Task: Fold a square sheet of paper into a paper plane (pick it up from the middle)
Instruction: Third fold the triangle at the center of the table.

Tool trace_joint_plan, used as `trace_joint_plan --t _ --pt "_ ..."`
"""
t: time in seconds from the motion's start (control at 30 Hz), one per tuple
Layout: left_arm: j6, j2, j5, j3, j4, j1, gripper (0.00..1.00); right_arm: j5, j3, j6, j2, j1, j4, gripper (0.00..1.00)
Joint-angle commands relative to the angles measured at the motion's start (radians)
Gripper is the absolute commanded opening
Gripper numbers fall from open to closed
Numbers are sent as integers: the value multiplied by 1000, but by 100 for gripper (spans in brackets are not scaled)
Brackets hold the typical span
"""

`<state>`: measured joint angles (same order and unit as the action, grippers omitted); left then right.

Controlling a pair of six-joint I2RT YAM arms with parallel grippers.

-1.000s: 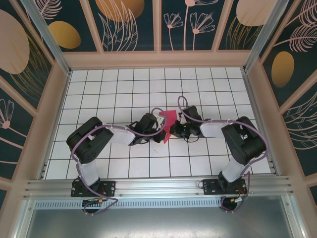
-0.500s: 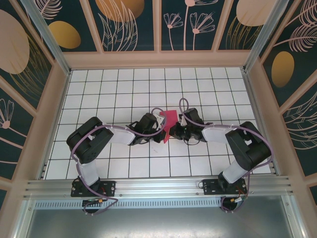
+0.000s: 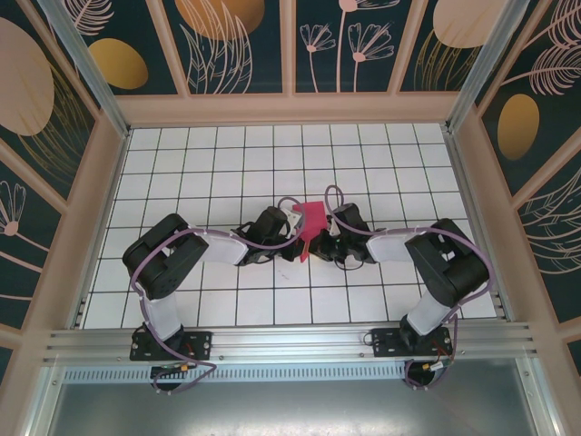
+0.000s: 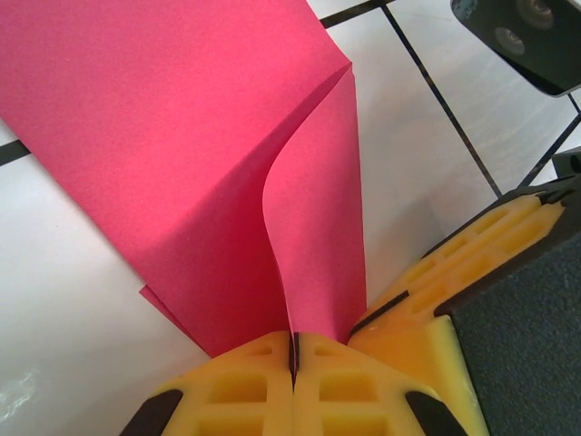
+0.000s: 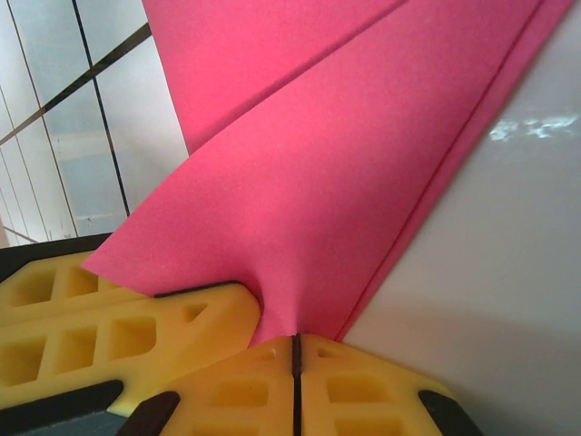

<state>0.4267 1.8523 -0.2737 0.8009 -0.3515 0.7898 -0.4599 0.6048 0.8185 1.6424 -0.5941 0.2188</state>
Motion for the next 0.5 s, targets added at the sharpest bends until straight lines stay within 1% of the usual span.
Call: trace_joint_plan --t 0.0,0.17,0.47 --pt "1 59 -1 -13 123 2 1 22 2 8 -45 -19 -16 10" --pt "5 55 -2 -17 119 2 1 8 -18 41 -88 -25 23 11" --pt "4 58 -11 -12 119 2 1 -36 -39 74 -9 -44 113 11"
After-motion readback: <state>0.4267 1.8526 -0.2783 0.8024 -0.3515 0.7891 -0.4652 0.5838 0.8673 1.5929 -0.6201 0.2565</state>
